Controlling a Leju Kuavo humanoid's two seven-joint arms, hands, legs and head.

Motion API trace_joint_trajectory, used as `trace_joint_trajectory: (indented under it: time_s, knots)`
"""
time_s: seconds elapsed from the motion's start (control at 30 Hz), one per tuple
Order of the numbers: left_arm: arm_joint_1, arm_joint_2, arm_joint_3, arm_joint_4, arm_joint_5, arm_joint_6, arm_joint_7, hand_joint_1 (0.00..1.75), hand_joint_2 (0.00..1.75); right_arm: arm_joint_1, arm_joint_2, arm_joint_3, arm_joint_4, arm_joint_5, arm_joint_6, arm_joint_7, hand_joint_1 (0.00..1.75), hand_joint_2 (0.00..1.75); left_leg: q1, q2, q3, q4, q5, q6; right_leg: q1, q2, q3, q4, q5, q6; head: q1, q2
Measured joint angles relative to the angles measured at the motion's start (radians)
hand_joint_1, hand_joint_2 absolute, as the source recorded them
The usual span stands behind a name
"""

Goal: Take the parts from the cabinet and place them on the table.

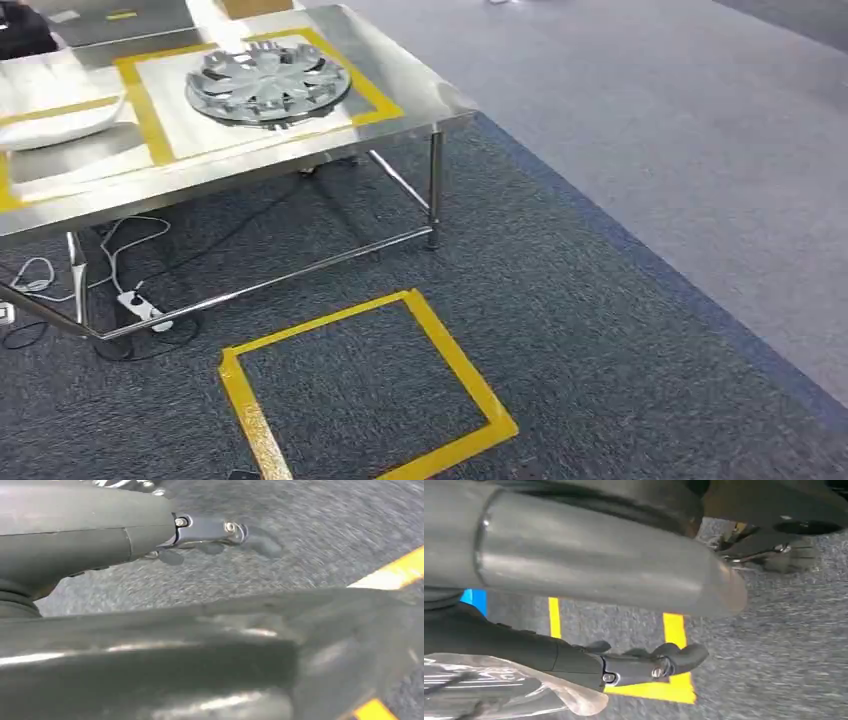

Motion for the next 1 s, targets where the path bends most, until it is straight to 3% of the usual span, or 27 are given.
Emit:
trace_joint_trajectory:
  time_s: [0.03,0.07,0.1,0.17,0.2,0.23,0.27,0.37,0.4,0.43,0.47,0.53,0.57,0.6,0.67,0.7,0.73,0.77,0.8,0.87,0.9,0.93,0.97,1.0]
  knots:
    - [0.003,0.0,0.0,0.0,0.001,0.0,0.001,0.0,0.0,0.0,0.0,0.0,0.0,0.0,0.001,0.004,0.0,0.0,0.0,0.019,-0.002,0.001,0.0,0.0,-0.004,-0.005,-0.032,0.069,-0.023,0.007,0.0,0.0]
    - [0.004,0.001,0.0,0.0,0.001,-0.001,0.004,0.0,0.0,0.002,0.0,0.0,0.0,0.0,0.001,0.007,0.0,0.0,0.0,0.035,-0.003,0.003,0.0,-0.001,-0.008,-0.009,-0.044,0.096,-0.022,0.012,-0.002,0.0]
    - [0.003,0.001,0.0,0.0,0.001,-0.002,0.004,0.0,0.0,0.006,0.0,0.0,0.0,0.0,0.003,0.012,0.0,0.0,0.001,0.046,-0.005,0.005,0.001,-0.001,-0.012,-0.012,-0.031,0.075,0.0,0.016,0.001,0.0]
    - [0.001,0.0,-0.001,0.0,0.0,-0.005,0.004,0.0,0.0,0.011,-0.001,0.0,0.001,0.0,0.004,0.018,0.0,0.0,0.004,0.071,-0.005,0.012,-0.002,-0.008,-0.021,-0.033,0.063,-0.091,0.086,0.025,0.0,0.0]
    - [0.0,0.0,-0.001,0.0,-0.001,-0.006,0.004,0.0,0.0,0.009,-0.001,0.0,0.001,-0.001,0.006,0.021,0.0,0.0,0.004,0.08,-0.005,0.02,-0.006,-0.017,-0.022,-0.074,0.116,-0.182,0.117,0.028,0.0,0.0]
    - [0.0,0.004,-0.001,0.0,-0.002,-0.006,0.004,0.0,0.0,0.005,0.001,0.0,0.001,-0.002,0.009,0.026,0.0,0.0,-0.005,0.086,-0.007,0.027,-0.011,-0.025,-0.012,-0.12,0.126,-0.211,0.092,0.027,0.004,0.0]
    - [0.001,0.003,-0.001,0.0,-0.005,-0.006,0.005,0.0,0.0,0.002,0.001,0.0,0.001,-0.004,0.014,0.035,0.0,0.0,-0.007,0.095,-0.011,0.034,-0.016,-0.034,-0.015,-0.093,0.13,-0.209,0.101,0.002,0.0,0.0]
    - [-0.001,0.006,-0.002,0.0,-0.009,-0.008,0.007,0.0,0.0,0.007,0.001,-0.004,0.003,-0.018,0.026,0.067,0.0,0.0,-0.005,0.123,-0.004,0.034,-0.014,-0.043,-0.012,-0.066,0.106,-0.204,0.105,-0.019,-0.005,0.0]
    - [-0.001,0.006,-0.003,0.0,-0.01,-0.009,0.007,0.0,0.0,0.007,0.001,-0.007,0.003,-0.02,0.028,0.075,0.0,0.0,0.002,0.095,-0.008,0.044,-0.027,-0.054,-0.016,-0.057,0.117,-0.206,0.111,-0.029,-0.006,0.0]
    - [-0.001,0.006,-0.003,0.0,-0.012,-0.011,0.007,0.0,0.0,0.007,0.001,-0.01,0.003,-0.023,0.033,0.085,0.0,0.0,0.003,0.047,-0.021,0.08,-0.065,-0.057,-0.016,-0.048,0.111,-0.205,0.116,-0.036,-0.008,0.0]
    - [0.0,0.006,-0.003,0.0,-0.013,-0.013,0.007,0.0,0.0,0.006,0.001,-0.011,0.003,-0.022,0.038,0.093,0.0,0.0,0.003,0.023,-0.047,0.148,-0.112,-0.057,-0.015,-0.036,0.106,-0.205,0.121,-0.042,-0.008,0.0]
    - [0.003,0.01,-0.003,0.0,-0.013,-0.017,0.007,0.0,0.0,0.004,0.001,-0.011,0.003,-0.015,0.045,0.101,0.0,0.0,0.001,0.009,-0.116,0.32,-0.19,-0.054,-0.01,-0.008,0.096,-0.204,0.127,-0.048,-0.009,0.0]
    - [0.005,0.012,-0.003,0.0,-0.011,-0.019,0.007,0.0,0.0,0.005,0.001,-0.011,0.003,-0.011,0.046,0.103,0.0,0.0,0.001,0.008,-0.133,0.362,-0.197,-0.051,-0.008,0.008,0.093,-0.203,0.13,-0.048,-0.008,0.0]
    - [0.007,0.014,-0.003,0.0,-0.011,-0.021,0.008,0.0,0.0,0.007,0.001,-0.011,0.003,-0.008,0.046,0.105,0.0,0.0,0.001,0.007,-0.128,0.354,-0.179,-0.047,-0.006,0.022,0.093,-0.203,0.131,-0.048,-0.009,0.0]
    - [0.006,0.015,-0.003,0.0,-0.01,-0.023,0.01,0.0,0.0,0.008,0.001,-0.011,0.003,-0.004,0.046,0.105,0.0,0.0,0.001,-0.002,-0.068,0.222,-0.091,-0.036,-0.004,0.052,0.093,-0.201,0.133,-0.046,-0.008,0.0]
    - [0.006,0.015,-0.003,0.0,-0.01,-0.024,0.01,0.0,0.0,0.007,0.001,-0.011,0.003,-0.002,0.046,0.105,0.0,0.0,0.001,-0.027,-0.026,0.127,-0.042,-0.029,-0.003,0.067,0.094,-0.2,0.134,-0.044,-0.009,0.0]
    - [0.007,0.019,-0.003,0.0,-0.01,-0.025,0.011,0.0,0.0,0.007,0.003,-0.011,0.003,0.0,0.046,0.105,0.0,0.0,0.001,-0.092,-0.002,0.068,-0.03,-0.02,-0.005,0.077,0.088,-0.199,0.136,-0.041,-0.007,0.0]
    - [0.008,0.02,-0.003,0.0,-0.01,-0.027,0.015,0.0,0.0,0.001,0.003,-0.011,0.003,0.0,0.046,0.104,0.0,0.0,0.006,-0.099,-0.001,0.048,-0.031,-0.021,0.0,0.092,0.081,-0.191,0.138,-0.036,-0.006,0.0]
    - [0.006,0.02,-0.003,0.0,-0.017,-0.032,0.021,0.0,0.0,0.0,0.003,-0.011,0.003,0.0,0.046,0.1,0.0,0.0,0.002,-0.086,-0.004,0.05,-0.034,-0.025,-0.006,0.102,0.07,-0.191,0.143,-0.028,-0.011,0.0]
    - [0.007,0.021,-0.005,0.0,-0.021,-0.036,0.027,0.0,0.0,0.004,0.003,-0.011,0.003,0.0,0.046,0.09,0.0,0.0,-0.001,-0.069,-0.006,0.049,-0.03,-0.021,-0.01,0.124,0.063,-0.198,0.152,-0.013,-0.01,0.0]
    - [0.006,0.021,-0.006,0.0,-0.024,-0.04,0.027,0.0,0.0,0.007,0.003,-0.011,0.003,0.0,0.046,0.088,0.0,0.0,0.009,-0.053,-0.004,0.035,-0.021,-0.016,-0.009,0.116,0.053,-0.191,0.148,-0.01,-0.009,0.0]
    - [0.004,0.023,-0.01,0.0,-0.029,-0.042,0.027,0.0,0.0,0.007,0.003,-0.011,0.003,0.0,0.046,0.086,0.0,0.0,0.008,-0.039,-0.005,0.033,-0.018,-0.011,-0.004,0.049,0.039,-0.163,0.124,-0.007,-0.007,0.0]
    - [0.004,0.023,-0.011,0.0,-0.03,-0.045,0.026,0.0,0.0,0.005,0.003,-0.011,0.003,0.0,0.046,0.087,0.0,0.0,0.006,-0.025,-0.008,0.033,-0.017,-0.008,-0.004,0.016,0.011,-0.106,0.084,-0.003,0.003,0.0]
    - [0.007,0.023,-0.012,0.0,-0.033,-0.047,0.026,0.0,0.0,0.001,0.003,-0.011,0.004,0.0,0.047,0.086,0.0,0.0,0.004,-0.007,-0.01,0.033,-0.017,-0.007,-0.005,0.0,-0.028,-0.02,0.04,0.001,0.003,0.0]
